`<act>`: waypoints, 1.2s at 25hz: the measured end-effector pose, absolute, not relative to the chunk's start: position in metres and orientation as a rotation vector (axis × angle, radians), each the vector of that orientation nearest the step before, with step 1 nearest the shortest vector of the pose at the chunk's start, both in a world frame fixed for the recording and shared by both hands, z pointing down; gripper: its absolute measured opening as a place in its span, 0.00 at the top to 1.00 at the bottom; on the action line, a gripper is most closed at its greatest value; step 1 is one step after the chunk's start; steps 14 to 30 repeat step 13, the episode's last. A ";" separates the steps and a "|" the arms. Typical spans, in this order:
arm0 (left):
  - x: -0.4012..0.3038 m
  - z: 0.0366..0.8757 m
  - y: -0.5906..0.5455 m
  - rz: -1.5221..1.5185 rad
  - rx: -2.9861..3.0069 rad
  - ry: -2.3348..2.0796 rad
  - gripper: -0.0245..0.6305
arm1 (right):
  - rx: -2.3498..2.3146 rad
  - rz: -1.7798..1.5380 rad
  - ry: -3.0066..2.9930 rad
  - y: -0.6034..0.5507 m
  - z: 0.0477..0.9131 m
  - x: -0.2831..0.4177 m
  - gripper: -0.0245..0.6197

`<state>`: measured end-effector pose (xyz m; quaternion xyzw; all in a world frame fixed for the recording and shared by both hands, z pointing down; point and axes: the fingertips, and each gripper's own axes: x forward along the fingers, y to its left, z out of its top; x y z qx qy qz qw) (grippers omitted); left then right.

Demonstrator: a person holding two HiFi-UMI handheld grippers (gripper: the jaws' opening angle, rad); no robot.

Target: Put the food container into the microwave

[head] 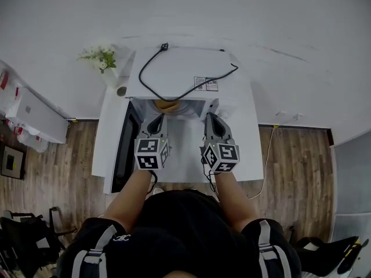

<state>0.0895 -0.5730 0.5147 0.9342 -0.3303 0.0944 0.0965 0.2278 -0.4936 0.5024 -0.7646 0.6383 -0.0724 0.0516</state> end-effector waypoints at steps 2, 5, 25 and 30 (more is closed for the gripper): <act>0.090 0.514 -0.572 0.280 2.772 -0.976 0.95 | -2.333 -0.216 1.938 -0.494 0.502 0.229 0.97; 0.091 0.513 -0.571 0.282 2.779 -0.972 0.95 | -2.341 -0.222 1.930 -0.493 0.503 0.230 0.97; 0.095 0.513 -0.571 0.283 2.798 -0.950 0.95 | -2.309 -0.260 1.912 -0.501 0.504 0.233 0.97; 0.095 0.513 -0.571 0.283 2.798 -0.950 0.95 | -2.309 -0.260 1.912 -0.501 0.504 0.233 0.97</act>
